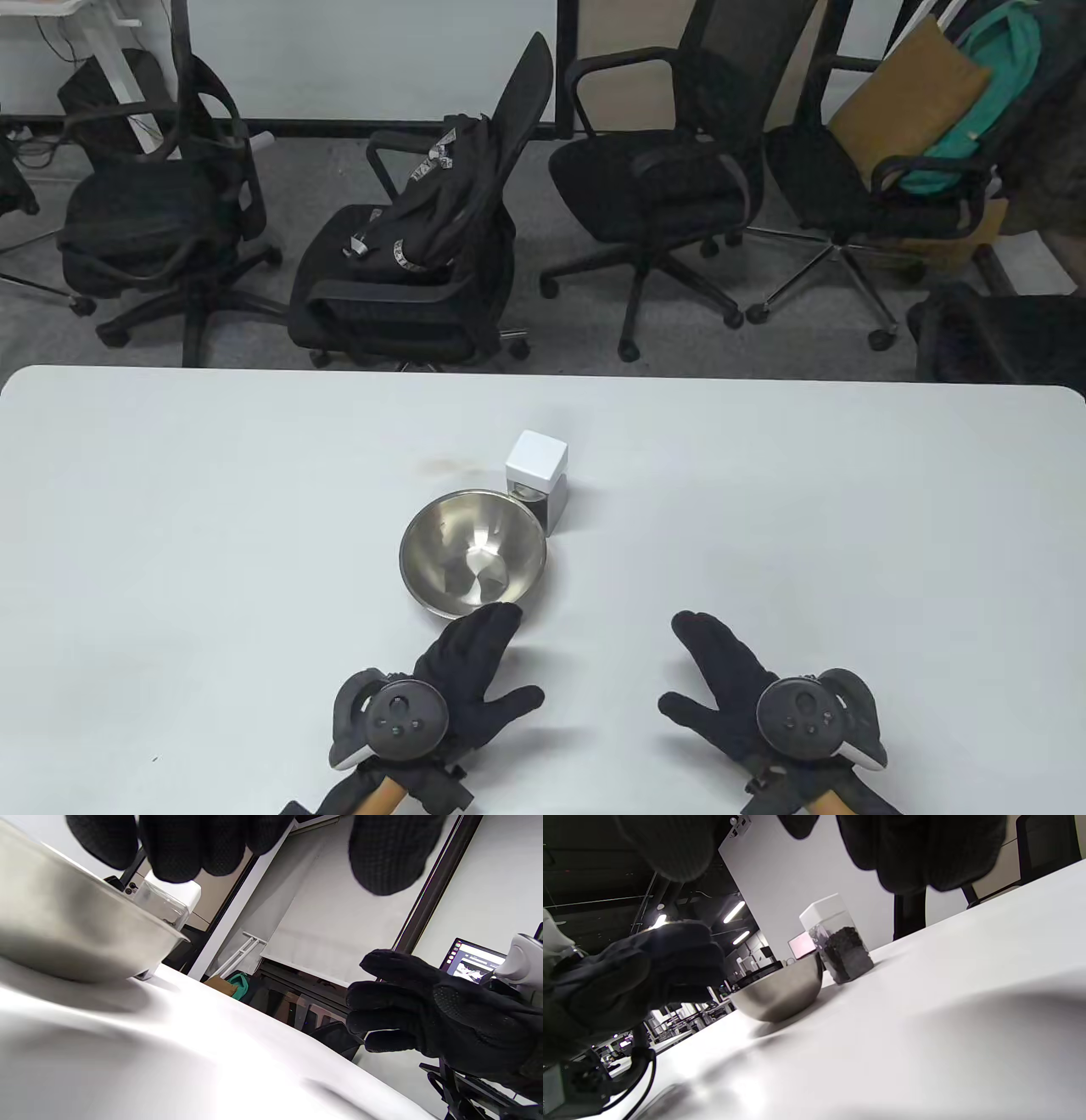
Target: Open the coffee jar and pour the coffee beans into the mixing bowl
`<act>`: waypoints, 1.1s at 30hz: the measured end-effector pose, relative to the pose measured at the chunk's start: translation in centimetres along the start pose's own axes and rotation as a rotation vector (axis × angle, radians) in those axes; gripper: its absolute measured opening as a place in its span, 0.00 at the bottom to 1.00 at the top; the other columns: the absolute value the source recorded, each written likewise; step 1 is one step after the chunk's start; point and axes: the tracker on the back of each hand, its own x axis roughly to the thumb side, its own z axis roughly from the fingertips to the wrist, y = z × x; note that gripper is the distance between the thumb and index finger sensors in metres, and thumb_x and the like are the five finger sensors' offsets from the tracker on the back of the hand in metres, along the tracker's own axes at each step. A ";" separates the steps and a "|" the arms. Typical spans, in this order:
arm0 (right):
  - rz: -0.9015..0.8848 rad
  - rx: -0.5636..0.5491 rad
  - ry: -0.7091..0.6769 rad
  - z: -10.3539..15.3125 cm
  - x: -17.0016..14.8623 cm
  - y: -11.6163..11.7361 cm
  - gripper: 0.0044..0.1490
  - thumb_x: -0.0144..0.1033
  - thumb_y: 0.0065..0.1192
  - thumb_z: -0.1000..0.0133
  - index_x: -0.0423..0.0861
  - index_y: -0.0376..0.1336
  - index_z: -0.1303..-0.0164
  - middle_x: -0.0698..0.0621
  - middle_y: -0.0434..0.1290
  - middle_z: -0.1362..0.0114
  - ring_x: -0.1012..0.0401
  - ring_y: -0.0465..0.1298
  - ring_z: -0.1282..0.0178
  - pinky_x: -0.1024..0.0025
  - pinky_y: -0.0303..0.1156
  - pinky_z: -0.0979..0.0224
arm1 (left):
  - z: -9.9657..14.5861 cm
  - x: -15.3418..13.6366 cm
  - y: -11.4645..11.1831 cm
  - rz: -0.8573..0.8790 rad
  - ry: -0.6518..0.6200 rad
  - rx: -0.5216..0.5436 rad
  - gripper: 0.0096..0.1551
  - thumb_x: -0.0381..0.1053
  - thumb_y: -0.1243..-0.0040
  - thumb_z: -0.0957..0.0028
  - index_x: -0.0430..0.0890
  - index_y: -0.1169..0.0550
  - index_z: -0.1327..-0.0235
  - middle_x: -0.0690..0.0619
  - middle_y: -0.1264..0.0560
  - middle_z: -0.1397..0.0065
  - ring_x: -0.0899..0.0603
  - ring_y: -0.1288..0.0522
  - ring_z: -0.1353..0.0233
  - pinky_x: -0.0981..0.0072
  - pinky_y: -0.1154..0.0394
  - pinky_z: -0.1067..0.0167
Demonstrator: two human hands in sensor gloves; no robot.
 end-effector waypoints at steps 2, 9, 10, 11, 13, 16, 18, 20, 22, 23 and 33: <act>0.014 0.003 -0.002 0.0 0.0 -0.1 0.54 0.57 0.54 0.34 0.38 0.39 0.12 0.23 0.52 0.18 0.31 0.63 0.25 0.33 0.65 0.28 | 0.0 0.0 0.0 -0.002 0.005 -0.006 0.53 0.67 0.37 0.43 0.39 0.37 0.12 0.36 0.34 0.16 0.28 0.29 0.23 0.32 0.29 0.31; 0.027 -0.007 -0.008 0.1 0.2 -0.3 0.54 0.57 0.55 0.34 0.37 0.39 0.12 0.23 0.52 0.18 0.30 0.63 0.25 0.33 0.65 0.28 | 0.1 0.1 -0.1 -0.007 0.004 -0.012 0.54 0.67 0.36 0.43 0.38 0.38 0.12 0.35 0.34 0.17 0.28 0.29 0.23 0.32 0.29 0.31; 0.028 -0.005 -0.007 0.1 0.2 -0.3 0.54 0.57 0.54 0.34 0.37 0.39 0.12 0.23 0.52 0.18 0.30 0.63 0.25 0.33 0.65 0.28 | 0.1 0.1 -0.1 -0.008 0.005 -0.013 0.54 0.67 0.36 0.43 0.38 0.38 0.12 0.35 0.34 0.16 0.28 0.29 0.23 0.32 0.29 0.31; 0.030 -0.004 -0.006 0.1 0.2 -0.3 0.54 0.57 0.54 0.34 0.37 0.39 0.12 0.23 0.52 0.18 0.31 0.63 0.25 0.33 0.65 0.28 | 0.1 0.1 -0.1 -0.010 0.005 -0.013 0.54 0.67 0.36 0.43 0.38 0.38 0.12 0.35 0.34 0.17 0.28 0.29 0.23 0.32 0.29 0.31; 0.035 -0.004 -0.005 0.1 0.2 -0.3 0.54 0.57 0.54 0.34 0.37 0.39 0.12 0.23 0.52 0.18 0.30 0.63 0.26 0.33 0.65 0.28 | 0.1 0.1 -0.1 -0.011 0.006 -0.016 0.54 0.67 0.36 0.43 0.38 0.38 0.12 0.35 0.34 0.17 0.28 0.29 0.23 0.32 0.29 0.31; 0.037 -0.006 -0.002 0.0 0.2 -0.4 0.54 0.57 0.54 0.34 0.37 0.39 0.12 0.23 0.52 0.18 0.31 0.63 0.25 0.33 0.65 0.28 | 0.1 0.1 -0.1 -0.015 0.010 -0.018 0.55 0.67 0.36 0.43 0.37 0.38 0.12 0.34 0.34 0.17 0.28 0.29 0.23 0.32 0.29 0.31; 0.036 -0.005 0.001 0.0 0.1 -0.4 0.55 0.57 0.54 0.34 0.36 0.39 0.12 0.23 0.52 0.18 0.31 0.63 0.26 0.33 0.65 0.28 | 0.0 0.1 -0.2 -0.018 0.013 -0.020 0.55 0.67 0.36 0.43 0.37 0.38 0.12 0.34 0.35 0.17 0.28 0.29 0.23 0.32 0.29 0.31; 0.034 0.000 0.005 0.0 0.0 -0.4 0.55 0.57 0.54 0.34 0.36 0.39 0.12 0.23 0.52 0.18 0.31 0.63 0.25 0.33 0.65 0.28 | -0.1 0.0 -0.1 -0.011 0.026 -0.018 0.55 0.67 0.36 0.43 0.37 0.39 0.12 0.34 0.35 0.16 0.28 0.29 0.23 0.32 0.29 0.31; 0.032 0.005 0.011 0.0 0.0 -0.4 0.55 0.57 0.54 0.34 0.36 0.39 0.12 0.23 0.52 0.18 0.30 0.63 0.26 0.33 0.65 0.28 | -0.1 -0.1 0.2 0.002 0.038 -0.012 0.55 0.67 0.36 0.43 0.37 0.39 0.12 0.34 0.35 0.16 0.28 0.29 0.23 0.32 0.29 0.31; 0.031 0.005 0.012 0.0 0.0 -0.4 0.55 0.57 0.54 0.34 0.36 0.39 0.12 0.23 0.52 0.18 0.30 0.63 0.26 0.33 0.65 0.28 | -0.2 -0.2 0.3 0.013 0.046 -0.006 0.55 0.67 0.35 0.43 0.37 0.39 0.12 0.34 0.35 0.16 0.28 0.29 0.23 0.32 0.29 0.31; 0.036 -0.014 0.033 0.0 -0.6 -0.8 0.55 0.57 0.54 0.34 0.35 0.39 0.12 0.23 0.52 0.18 0.31 0.63 0.26 0.33 0.65 0.28 | -2.9 0.6 4.2 0.122 0.112 0.100 0.57 0.66 0.34 0.43 0.36 0.41 0.11 0.32 0.38 0.15 0.25 0.33 0.20 0.31 0.31 0.29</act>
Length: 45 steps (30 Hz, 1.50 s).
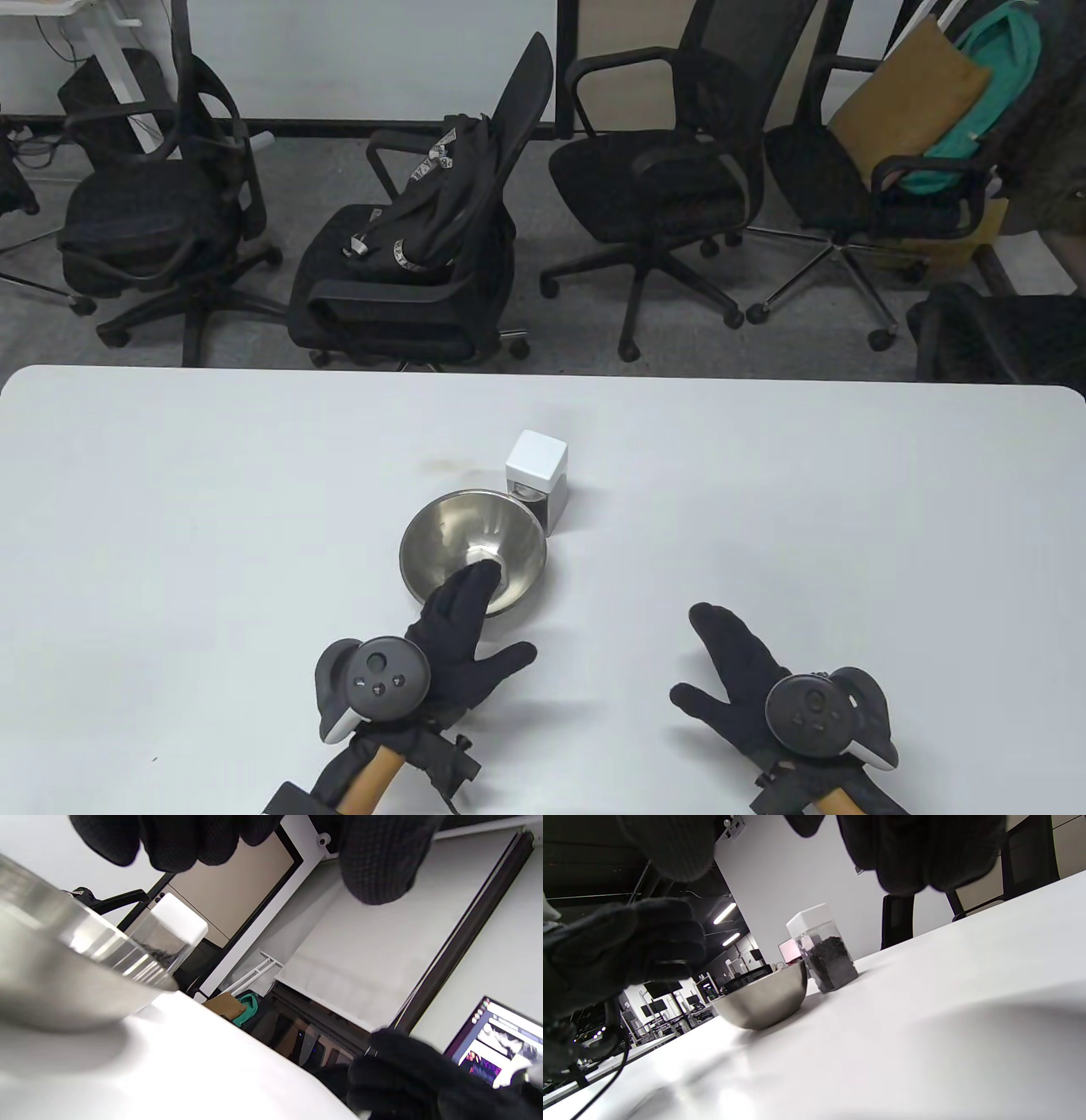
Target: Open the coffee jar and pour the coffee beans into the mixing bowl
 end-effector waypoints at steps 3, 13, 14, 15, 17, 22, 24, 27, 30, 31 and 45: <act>0.005 0.002 0.004 0.0 -0.1 -0.1 0.55 0.57 0.54 0.34 0.35 0.39 0.12 0.23 0.52 0.18 0.31 0.63 0.26 0.33 0.65 0.28 | -2.1 0.8 1.1 -0.008 0.035 0.035 0.57 0.65 0.33 0.42 0.35 0.42 0.11 0.31 0.40 0.14 0.24 0.35 0.20 0.32 0.32 0.28; 0.027 0.008 0.004 0.0 -0.1 -0.2 0.55 0.57 0.54 0.34 0.35 0.39 0.12 0.23 0.52 0.18 0.31 0.63 0.26 0.34 0.65 0.28 | -11.4 0.5 1.0 -0.144 0.290 -0.088 0.64 0.66 0.33 0.40 0.33 0.50 0.08 0.26 0.48 0.12 0.20 0.40 0.18 0.28 0.36 0.26; 0.030 0.009 0.004 0.0 -0.1 -0.2 0.55 0.57 0.54 0.34 0.35 0.39 0.12 0.23 0.52 0.18 0.31 0.63 0.26 0.34 0.65 0.28 | -12.1 0.3 0.9 -0.159 0.297 -0.082 0.64 0.66 0.33 0.41 0.33 0.50 0.08 0.26 0.48 0.12 0.20 0.40 0.18 0.29 0.36 0.26; 0.034 0.009 0.005 0.0 -0.1 -0.2 0.55 0.57 0.54 0.34 0.35 0.39 0.12 0.23 0.52 0.18 0.31 0.63 0.26 0.33 0.65 0.28 | -13.1 0.0 0.7 -0.180 0.313 -0.083 0.64 0.66 0.33 0.41 0.33 0.50 0.08 0.26 0.47 0.12 0.21 0.39 0.18 0.29 0.36 0.26; 0.037 0.013 0.005 0.0 -0.1 -0.2 0.55 0.57 0.55 0.34 0.35 0.39 0.12 0.23 0.52 0.18 0.31 0.63 0.26 0.33 0.65 0.28 | -14.6 -0.6 0.2 -0.223 0.358 -0.092 0.65 0.66 0.33 0.41 0.34 0.50 0.08 0.27 0.47 0.12 0.21 0.39 0.18 0.29 0.35 0.26; 0.061 0.024 0.005 -0.1 -0.1 -0.1 0.55 0.57 0.55 0.34 0.35 0.39 0.12 0.23 0.52 0.18 0.31 0.63 0.26 0.33 0.65 0.28 | -18.1 -2.5 -1.6 -0.330 0.473 -0.161 0.65 0.67 0.34 0.41 0.34 0.51 0.08 0.26 0.47 0.12 0.21 0.38 0.19 0.30 0.34 0.27; 0.070 0.027 0.005 -0.1 -0.1 -0.1 0.55 0.57 0.55 0.34 0.35 0.39 0.12 0.23 0.52 0.18 0.31 0.63 0.26 0.33 0.65 0.28 | -19.1 -2.9 -2.5 -0.329 0.489 -0.173 0.65 0.68 0.34 0.42 0.34 0.51 0.08 0.26 0.47 0.12 0.21 0.37 0.19 0.30 0.34 0.27; 0.082 0.033 0.008 -0.1 -0.1 -0.1 0.55 0.57 0.54 0.34 0.35 0.39 0.12 0.23 0.52 0.18 0.31 0.63 0.26 0.33 0.65 0.28 | -20.0 -3.4 -4.1 -0.347 0.499 -0.198 0.65 0.70 0.38 0.40 0.35 0.52 0.07 0.26 0.47 0.12 0.20 0.38 0.19 0.30 0.34 0.27; 0.093 0.048 0.007 -0.2 -0.1 0.1 0.55 0.56 0.54 0.34 0.35 0.39 0.12 0.23 0.52 0.18 0.31 0.63 0.26 0.33 0.65 0.28 | -20.7 -4.0 -5.6 -0.396 0.542 -0.275 0.64 0.70 0.39 0.39 0.38 0.54 0.06 0.25 0.48 0.12 0.19 0.39 0.20 0.30 0.34 0.28; 0.096 0.049 0.007 -0.2 -0.1 0.1 0.55 0.56 0.55 0.34 0.35 0.39 0.12 0.22 0.52 0.18 0.31 0.63 0.26 0.33 0.65 0.28 | -20.8 -4.3 -6.1 -0.420 0.570 -0.319 0.64 0.69 0.39 0.39 0.38 0.55 0.07 0.24 0.49 0.12 0.19 0.38 0.20 0.30 0.34 0.28; 0.113 0.052 0.009 -0.2 -0.1 0.1 0.55 0.56 0.55 0.34 0.35 0.39 0.12 0.23 0.52 0.18 0.31 0.63 0.26 0.33 0.65 0.28 | -20.8 -4.6 -6.7 -0.432 0.539 -0.208 0.57 0.59 0.35 0.37 0.37 0.51 0.09 0.27 0.38 0.21 0.25 0.29 0.30 0.34 0.28 0.33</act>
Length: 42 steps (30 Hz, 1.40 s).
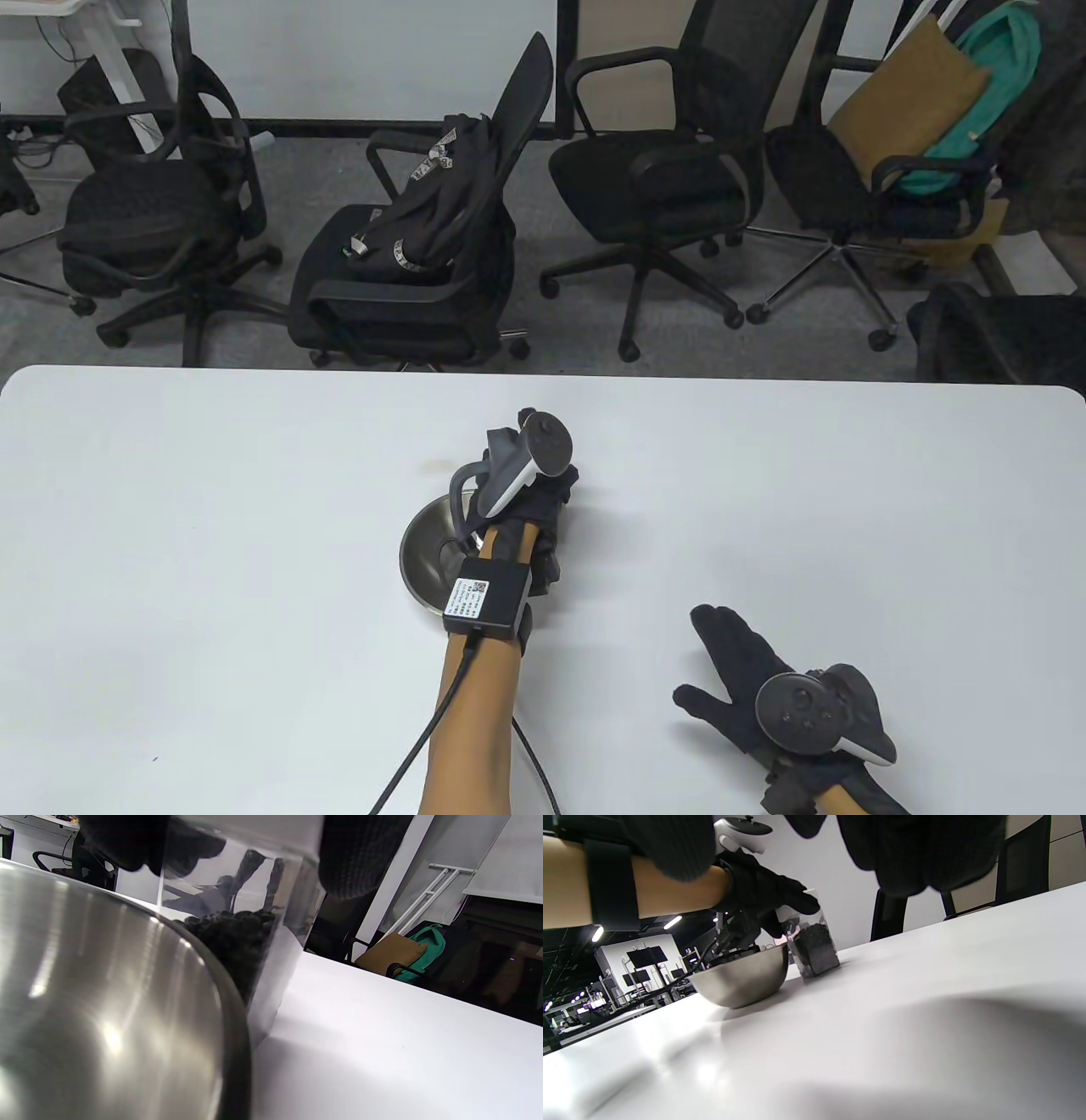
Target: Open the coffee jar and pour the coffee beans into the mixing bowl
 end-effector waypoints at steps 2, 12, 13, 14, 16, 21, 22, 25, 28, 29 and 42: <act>-0.002 -0.010 0.003 0.0 -0.1 -0.1 0.55 0.56 0.55 0.34 0.35 0.39 0.12 0.22 0.52 0.18 0.31 0.63 0.26 0.33 0.65 0.28 | 0.3 0.1 0.3 0.012 -0.019 0.018 0.56 0.59 0.34 0.37 0.37 0.50 0.09 0.27 0.38 0.21 0.25 0.29 0.30 0.34 0.28 0.32; -0.002 -0.066 0.023 0.2 -0.6 -1.1 0.56 0.56 0.55 0.34 0.33 0.38 0.12 0.22 0.51 0.18 0.31 0.63 0.26 0.33 0.65 0.28 | 4.2 3.8 5.4 0.106 -0.241 0.081 0.56 0.59 0.35 0.36 0.38 0.52 0.09 0.28 0.40 0.20 0.26 0.31 0.27 0.34 0.30 0.29; -0.001 -0.073 0.026 0.3 -0.6 -1.2 0.56 0.57 0.55 0.34 0.33 0.38 0.12 0.22 0.51 0.18 0.31 0.63 0.26 0.33 0.65 0.28 | 4.6 4.0 5.8 0.108 -0.267 0.080 0.56 0.59 0.36 0.36 0.38 0.52 0.09 0.28 0.40 0.20 0.26 0.32 0.27 0.34 0.30 0.29; -0.001 -0.083 0.032 0.3 -0.8 -1.3 0.56 0.57 0.55 0.34 0.33 0.37 0.12 0.22 0.51 0.18 0.31 0.63 0.26 0.33 0.65 0.28 | 5.4 4.4 6.2 0.111 -0.310 0.083 0.56 0.59 0.36 0.36 0.37 0.52 0.09 0.28 0.40 0.20 0.26 0.32 0.27 0.34 0.30 0.29; -0.011 -0.100 0.046 0.4 -1.0 -1.6 0.57 0.57 0.55 0.34 0.32 0.37 0.13 0.22 0.51 0.18 0.31 0.63 0.25 0.33 0.65 0.28 | 6.7 4.9 6.8 0.118 -0.367 0.090 0.56 0.59 0.36 0.36 0.37 0.52 0.09 0.28 0.40 0.20 0.26 0.32 0.27 0.34 0.30 0.29; -0.069 -0.155 0.065 0.6 -1.3 -2.2 0.59 0.56 0.55 0.34 0.30 0.35 0.13 0.22 0.50 0.18 0.30 0.62 0.25 0.33 0.64 0.28 | 10.7 5.4 7.3 0.156 -0.477 0.102 0.56 0.59 0.37 0.35 0.37 0.52 0.09 0.27 0.40 0.20 0.26 0.32 0.27 0.34 0.30 0.30; -0.075 -0.165 0.065 0.7 -1.3 -2.4 0.59 0.57 0.55 0.34 0.30 0.35 0.14 0.22 0.50 0.18 0.30 0.62 0.25 0.33 0.64 0.28 | 11.5 5.4 7.3 0.168 -0.493 0.103 0.56 0.59 0.37 0.35 0.37 0.52 0.09 0.27 0.41 0.20 0.26 0.32 0.27 0.34 0.30 0.30; -0.092 -0.201 0.046 0.9 -1.0 -2.8 0.60 0.57 0.55 0.35 0.30 0.35 0.14 0.22 0.49 0.18 0.30 0.61 0.25 0.32 0.63 0.28 | 14.2 5.0 6.4 0.207 -0.587 0.102 0.56 0.59 0.37 0.35 0.37 0.52 0.09 0.27 0.41 0.20 0.26 0.32 0.27 0.34 0.30 0.30; -0.102 -0.210 0.039 1.0 -0.8 -3.0 0.61 0.58 0.56 0.35 0.30 0.36 0.13 0.22 0.49 0.17 0.28 0.57 0.23 0.29 0.58 0.27 | 16.4 4.6 4.7 0.248 -0.658 0.073 0.55 0.58 0.37 0.35 0.37 0.52 0.08 0.27 0.41 0.20 0.26 0.32 0.27 0.34 0.30 0.30; -0.101 -0.205 0.025 0.9 -0.7 -3.0 0.62 0.59 0.57 0.36 0.30 0.35 0.13 0.22 0.48 0.17 0.28 0.56 0.23 0.29 0.58 0.26 | 16.9 4.5 3.9 0.267 -0.670 0.067 0.55 0.58 0.37 0.35 0.37 0.51 0.08 0.27 0.41 0.20 0.26 0.32 0.27 0.34 0.30 0.30; -0.162 0.027 -0.151 0.2 -0.3 -0.7 0.77 0.62 0.67 0.45 0.24 0.30 0.15 0.21 0.43 0.16 0.29 0.53 0.19 0.29 0.54 0.23 | 21.0 4.8 -3.6 0.445 -1.020 -0.041 0.54 0.56 0.38 0.37 0.40 0.51 0.09 0.28 0.45 0.19 0.26 0.36 0.25 0.34 0.33 0.27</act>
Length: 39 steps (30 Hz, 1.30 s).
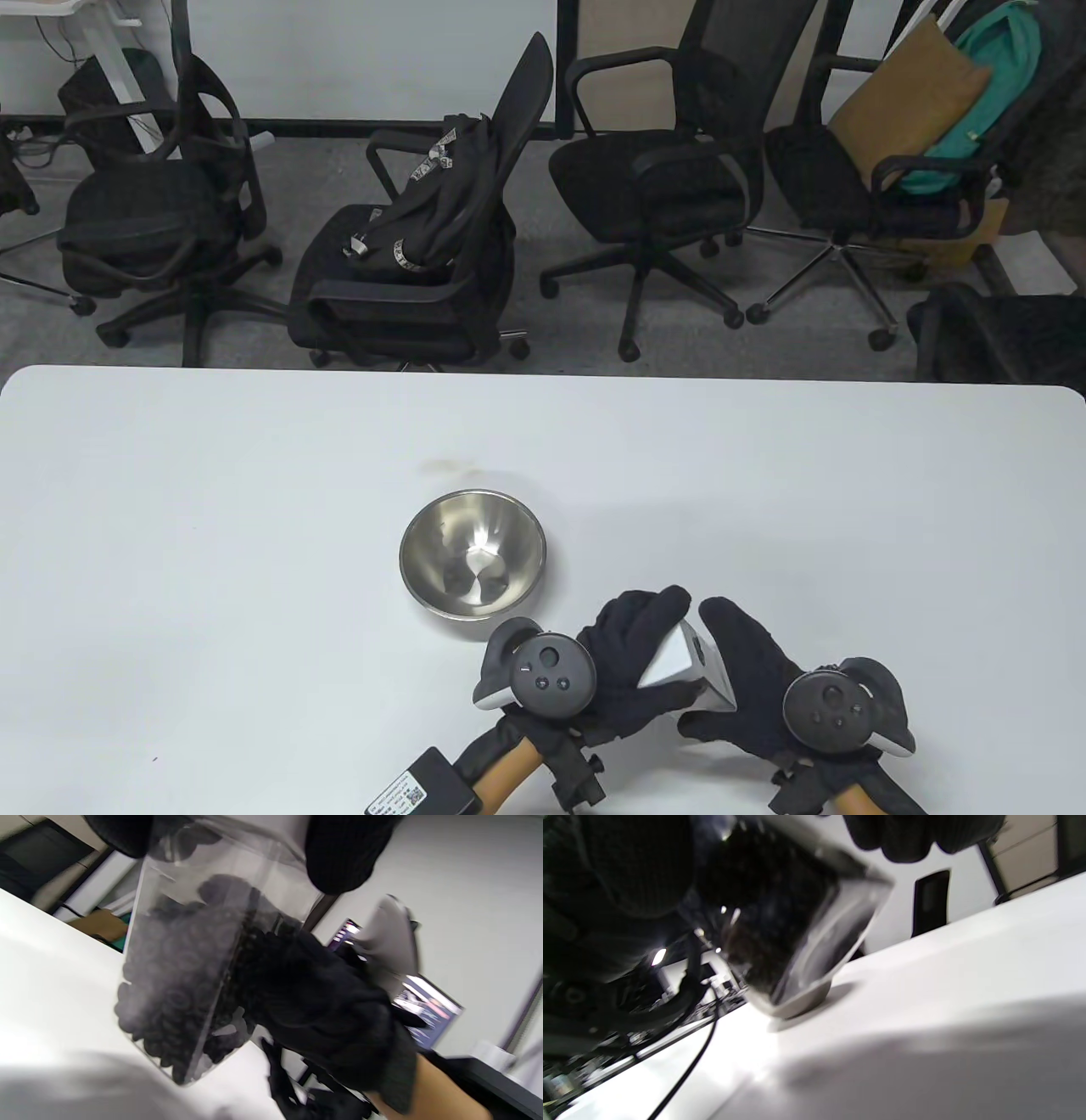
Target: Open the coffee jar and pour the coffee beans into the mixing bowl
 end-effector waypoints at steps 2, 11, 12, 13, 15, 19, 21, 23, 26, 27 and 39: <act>-0.035 0.010 -0.028 -0.2 0.0 0.5 0.78 0.61 0.69 0.46 0.23 0.31 0.16 0.21 0.43 0.16 0.29 0.53 0.19 0.29 0.54 0.23 | 0.1 0.4 -0.6 -0.014 -0.038 -0.021 0.54 0.57 0.39 0.37 0.39 0.53 0.09 0.28 0.46 0.19 0.26 0.36 0.25 0.34 0.33 0.26; -0.100 -0.026 -0.010 -0.4 -0.1 0.9 0.64 0.58 0.75 0.49 0.31 0.47 0.20 0.31 0.61 0.24 0.42 0.69 0.28 0.37 0.67 0.26 | 0.3 -0.1 -0.8 0.009 -0.044 -0.043 0.53 0.57 0.39 0.37 0.42 0.52 0.09 0.30 0.47 0.18 0.28 0.37 0.23 0.33 0.34 0.25; -0.109 -0.021 -0.008 -0.5 -0.1 0.9 0.64 0.58 0.75 0.49 0.31 0.47 0.20 0.31 0.61 0.24 0.41 0.69 0.29 0.37 0.67 0.26 | 0.4 -0.2 -0.7 0.001 -0.032 -0.030 0.53 0.59 0.39 0.37 0.42 0.52 0.09 0.31 0.46 0.18 0.28 0.37 0.23 0.33 0.34 0.25; -0.108 -0.027 -0.005 -0.5 -0.1 0.9 0.64 0.57 0.75 0.49 0.31 0.47 0.20 0.31 0.61 0.25 0.41 0.69 0.29 0.37 0.67 0.27 | 0.4 -0.1 -0.6 -0.005 -0.020 -0.008 0.54 0.60 0.39 0.37 0.42 0.51 0.09 0.31 0.44 0.18 0.28 0.36 0.23 0.33 0.34 0.26; -0.099 -0.035 0.000 -0.5 0.0 0.8 0.63 0.57 0.75 0.49 0.31 0.47 0.21 0.31 0.61 0.25 0.41 0.68 0.29 0.37 0.68 0.27 | 0.4 0.1 -0.4 -0.045 0.003 0.006 0.54 0.63 0.40 0.38 0.41 0.50 0.09 0.32 0.42 0.18 0.28 0.34 0.24 0.33 0.33 0.27; -0.095 -0.043 0.011 -0.4 -0.1 0.6 0.63 0.56 0.75 0.48 0.31 0.47 0.21 0.30 0.60 0.25 0.40 0.68 0.30 0.36 0.68 0.28 | 0.1 1.1 0.0 -0.233 -0.011 0.024 0.57 0.67 0.42 0.40 0.36 0.47 0.09 0.32 0.40 0.19 0.29 0.33 0.26 0.36 0.30 0.29; -0.082 -0.033 0.009 -0.3 0.0 0.6 0.63 0.56 0.75 0.49 0.31 0.47 0.21 0.30 0.60 0.25 0.40 0.68 0.30 0.36 0.68 0.27 | -0.1 1.4 0.1 -0.285 0.005 -0.016 0.58 0.69 0.43 0.40 0.35 0.47 0.09 0.33 0.38 0.20 0.30 0.31 0.27 0.37 0.28 0.30; -0.087 -0.024 0.003 -0.4 0.1 0.7 0.63 0.56 0.75 0.49 0.31 0.47 0.21 0.30 0.60 0.25 0.40 0.68 0.30 0.36 0.68 0.27 | -0.2 1.5 0.2 -0.306 0.000 -0.019 0.59 0.70 0.42 0.41 0.35 0.45 0.10 0.33 0.35 0.22 0.30 0.29 0.30 0.38 0.26 0.33; -0.064 -0.015 0.002 -0.5 0.2 0.9 0.63 0.56 0.76 0.49 0.31 0.47 0.21 0.30 0.60 0.25 0.40 0.68 0.30 0.36 0.68 0.28 | -0.2 1.3 0.2 -0.302 0.020 -0.039 0.61 0.71 0.40 0.43 0.35 0.44 0.10 0.34 0.33 0.23 0.31 0.27 0.31 0.40 0.24 0.35; -0.053 -0.008 0.005 -0.5 0.3 1.0 0.63 0.56 0.76 0.49 0.31 0.47 0.21 0.30 0.60 0.25 0.40 0.68 0.30 0.36 0.68 0.28 | -0.2 1.3 0.2 -0.308 0.030 -0.052 0.61 0.71 0.39 0.43 0.35 0.45 0.10 0.34 0.32 0.23 0.31 0.27 0.32 0.41 0.23 0.36; -0.020 -0.012 0.005 -0.6 0.8 1.2 0.63 0.54 0.77 0.49 0.31 0.47 0.21 0.30 0.60 0.25 0.40 0.68 0.30 0.35 0.67 0.27 | -0.4 1.4 0.0 -0.339 0.008 -0.081 0.60 0.70 0.40 0.43 0.29 0.40 0.14 0.33 0.30 0.27 0.31 0.26 0.36 0.42 0.22 0.39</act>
